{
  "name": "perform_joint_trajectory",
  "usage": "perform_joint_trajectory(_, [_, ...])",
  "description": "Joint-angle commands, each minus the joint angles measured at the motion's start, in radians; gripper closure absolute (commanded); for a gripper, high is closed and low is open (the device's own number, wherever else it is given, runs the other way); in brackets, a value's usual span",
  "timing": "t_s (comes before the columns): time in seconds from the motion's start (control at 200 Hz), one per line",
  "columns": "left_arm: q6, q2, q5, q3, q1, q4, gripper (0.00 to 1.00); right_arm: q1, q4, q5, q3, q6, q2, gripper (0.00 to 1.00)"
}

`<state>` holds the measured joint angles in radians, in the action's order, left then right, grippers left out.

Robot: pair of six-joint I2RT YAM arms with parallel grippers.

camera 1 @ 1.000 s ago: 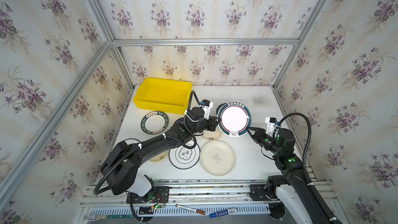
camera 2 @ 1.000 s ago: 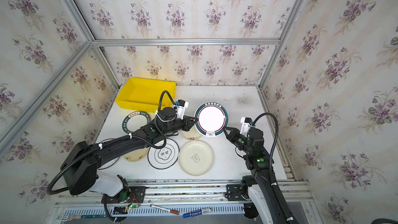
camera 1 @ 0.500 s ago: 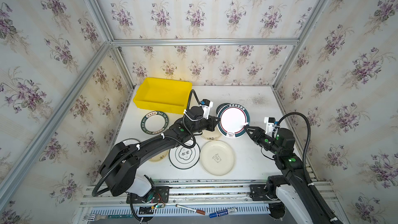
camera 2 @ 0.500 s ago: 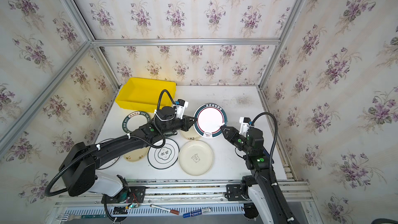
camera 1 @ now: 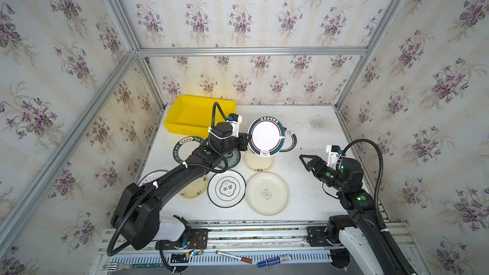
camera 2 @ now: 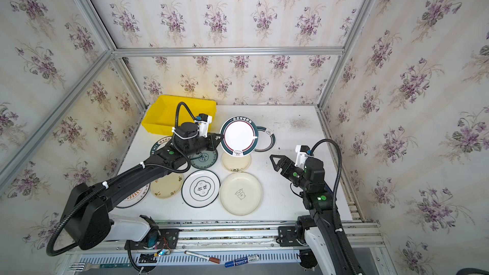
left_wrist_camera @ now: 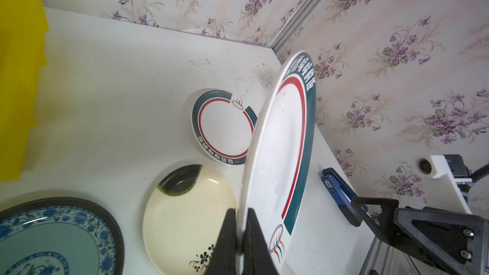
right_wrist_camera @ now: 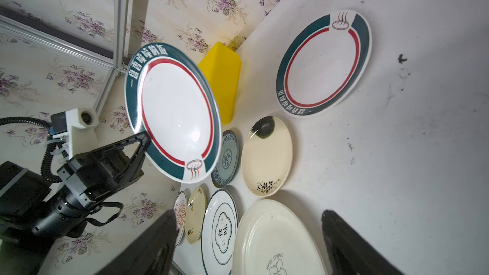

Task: Place the plates into the plastic bin on the countertop
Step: 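Carry the upright plate with the left gripper over the yellow bin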

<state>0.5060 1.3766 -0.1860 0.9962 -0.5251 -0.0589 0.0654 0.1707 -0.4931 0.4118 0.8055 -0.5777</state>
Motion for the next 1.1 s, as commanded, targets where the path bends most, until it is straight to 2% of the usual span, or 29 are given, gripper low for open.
perform_joint_trajectory(0.0, [-0.012, -0.032, -0.004, 0.026, 0.071, -0.014, 1.00, 0.000, 0.039, 0.014, 0.026, -0.056, -0.006, 0.12])
perform_joint_trajectory(0.175, [-0.034, -0.055, 0.062, 0.084, 0.213, 0.077, 1.00, 0.001, 0.131, 0.019, 0.066, -0.138, -0.009, 0.11])
perform_joint_trajectory(0.32, [-0.073, -0.008, 0.133, 0.157, 0.285, 0.140, 1.00, 0.001, 0.172, 0.034, 0.066, -0.177, 0.000, 0.11])
perform_joint_trajectory(0.45, [-0.128, 0.092, 0.110, 0.313, 0.358, 0.271, 1.00, 0.001, 0.222, 0.040, 0.068, -0.203, 0.016, 0.11])
perform_joint_trajectory(0.57, [-0.107, 0.162, 0.071, 0.400, 0.427, 0.310, 1.00, -0.001, 0.269, 0.050, 0.060, -0.225, 0.054, 0.11])
perform_joint_trajectory(0.855, [-0.145, 0.349, 0.108, 0.550, 0.456, 0.366, 1.00, 0.000, 0.368, 0.100, 0.055, -0.265, 0.114, 0.11])
perform_joint_trajectory(1.094, [-0.200, 0.456, 0.270, 0.651, 0.456, 0.423, 1.00, -0.001, 0.437, 0.124, 0.047, -0.293, 0.154, 0.11])
